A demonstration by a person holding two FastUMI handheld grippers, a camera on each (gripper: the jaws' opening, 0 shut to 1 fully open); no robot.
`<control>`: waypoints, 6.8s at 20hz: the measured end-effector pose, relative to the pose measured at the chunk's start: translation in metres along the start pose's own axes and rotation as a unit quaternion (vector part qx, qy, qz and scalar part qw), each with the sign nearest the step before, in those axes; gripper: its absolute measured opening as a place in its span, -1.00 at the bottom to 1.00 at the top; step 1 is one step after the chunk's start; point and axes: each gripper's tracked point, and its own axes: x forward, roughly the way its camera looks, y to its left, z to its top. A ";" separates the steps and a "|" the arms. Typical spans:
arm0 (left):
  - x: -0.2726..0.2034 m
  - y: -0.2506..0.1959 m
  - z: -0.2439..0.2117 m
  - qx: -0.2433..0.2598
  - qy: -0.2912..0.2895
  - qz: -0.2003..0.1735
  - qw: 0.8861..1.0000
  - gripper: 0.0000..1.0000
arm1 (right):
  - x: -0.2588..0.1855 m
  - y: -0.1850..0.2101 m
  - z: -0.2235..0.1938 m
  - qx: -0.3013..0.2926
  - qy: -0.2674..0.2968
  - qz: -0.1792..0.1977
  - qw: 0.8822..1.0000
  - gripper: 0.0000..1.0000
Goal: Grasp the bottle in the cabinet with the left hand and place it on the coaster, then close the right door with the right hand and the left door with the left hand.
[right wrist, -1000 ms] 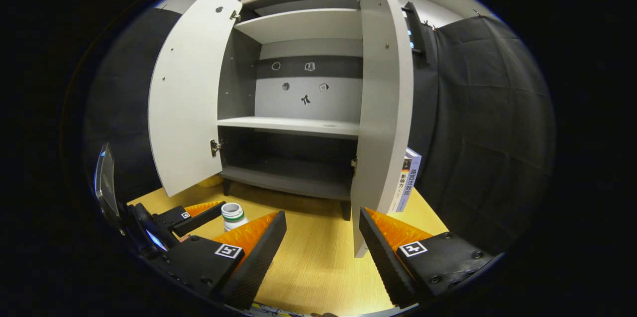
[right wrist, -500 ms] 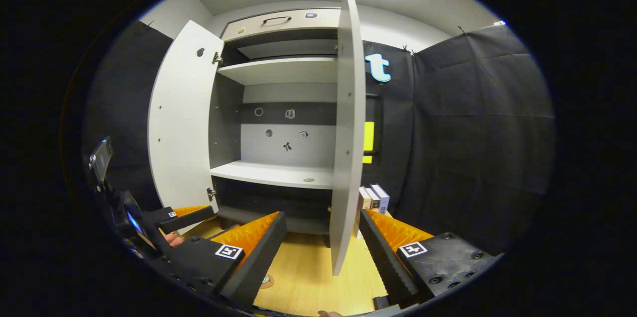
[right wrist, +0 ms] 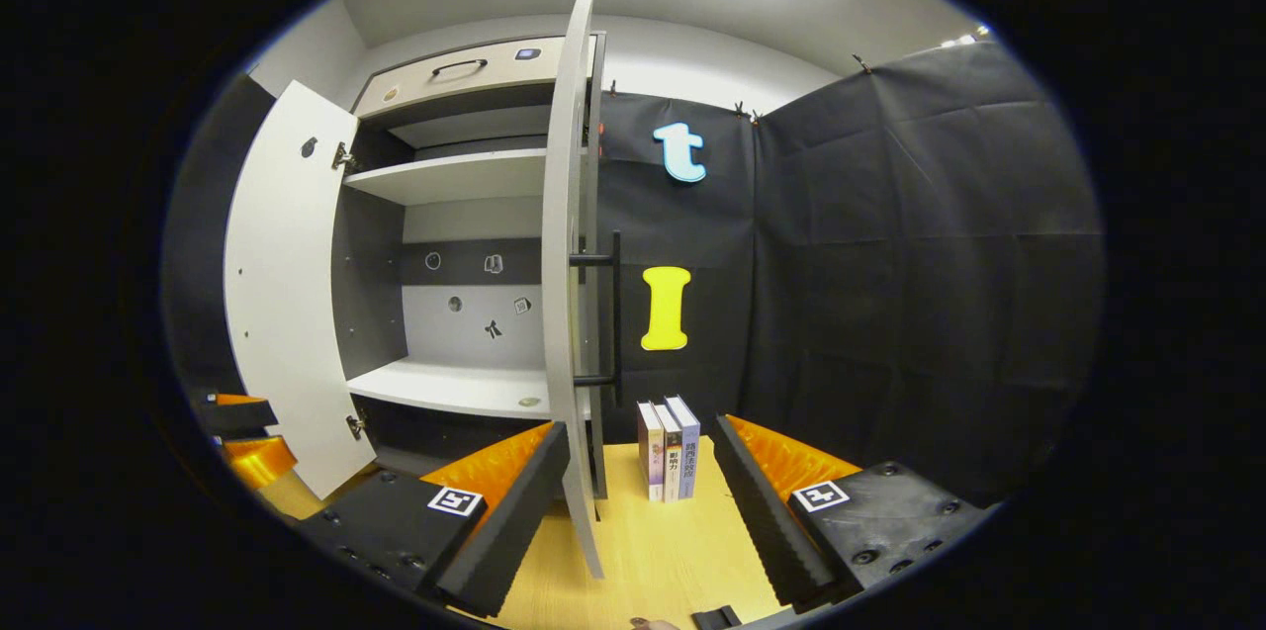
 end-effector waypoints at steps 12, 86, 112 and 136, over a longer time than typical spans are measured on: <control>-0.078 0.131 0.027 -0.004 0.012 0.237 0.971 0.92 | 0.054 0.000 0.002 -0.024 -0.015 0.073 0.997 0.92; 0.051 0.129 0.053 -0.005 -0.021 0.080 0.997 0.84 | 0.010 0.161 0.034 -0.024 -0.045 0.123 0.991 0.95; 0.041 0.122 0.061 -0.012 -0.029 0.108 0.994 0.89 | 0.019 0.172 0.040 -0.022 -0.054 0.144 0.988 0.94; 0.029 0.118 0.050 -0.002 -0.017 0.122 0.992 0.89 | 0.022 0.183 0.046 -0.018 -0.068 0.173 0.982 0.94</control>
